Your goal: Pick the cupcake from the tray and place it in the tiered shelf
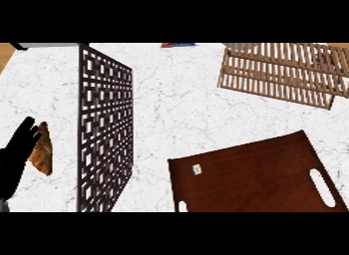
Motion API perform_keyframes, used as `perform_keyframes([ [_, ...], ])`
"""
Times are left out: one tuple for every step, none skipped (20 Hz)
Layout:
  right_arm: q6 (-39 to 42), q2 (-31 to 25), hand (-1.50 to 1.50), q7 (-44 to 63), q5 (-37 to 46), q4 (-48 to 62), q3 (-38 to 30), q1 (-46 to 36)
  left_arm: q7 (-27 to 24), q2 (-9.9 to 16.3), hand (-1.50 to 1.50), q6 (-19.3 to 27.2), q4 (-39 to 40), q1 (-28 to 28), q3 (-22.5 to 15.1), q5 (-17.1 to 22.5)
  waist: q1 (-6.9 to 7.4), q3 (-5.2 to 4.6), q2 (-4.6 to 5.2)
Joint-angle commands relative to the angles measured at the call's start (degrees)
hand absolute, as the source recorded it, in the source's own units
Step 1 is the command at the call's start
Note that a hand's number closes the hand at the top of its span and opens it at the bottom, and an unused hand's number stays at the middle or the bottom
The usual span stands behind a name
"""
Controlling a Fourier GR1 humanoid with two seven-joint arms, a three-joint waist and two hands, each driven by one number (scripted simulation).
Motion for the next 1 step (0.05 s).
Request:
perform_keyframes([
  [7.0,-6.93,-1.5,-4.35,-2.23,3.5,-8.12,8.02,-0.09,-1.61,0.0,1.35,0.04,1.32,-1.21,-1.74,0.3,-0.08,0.14],
])
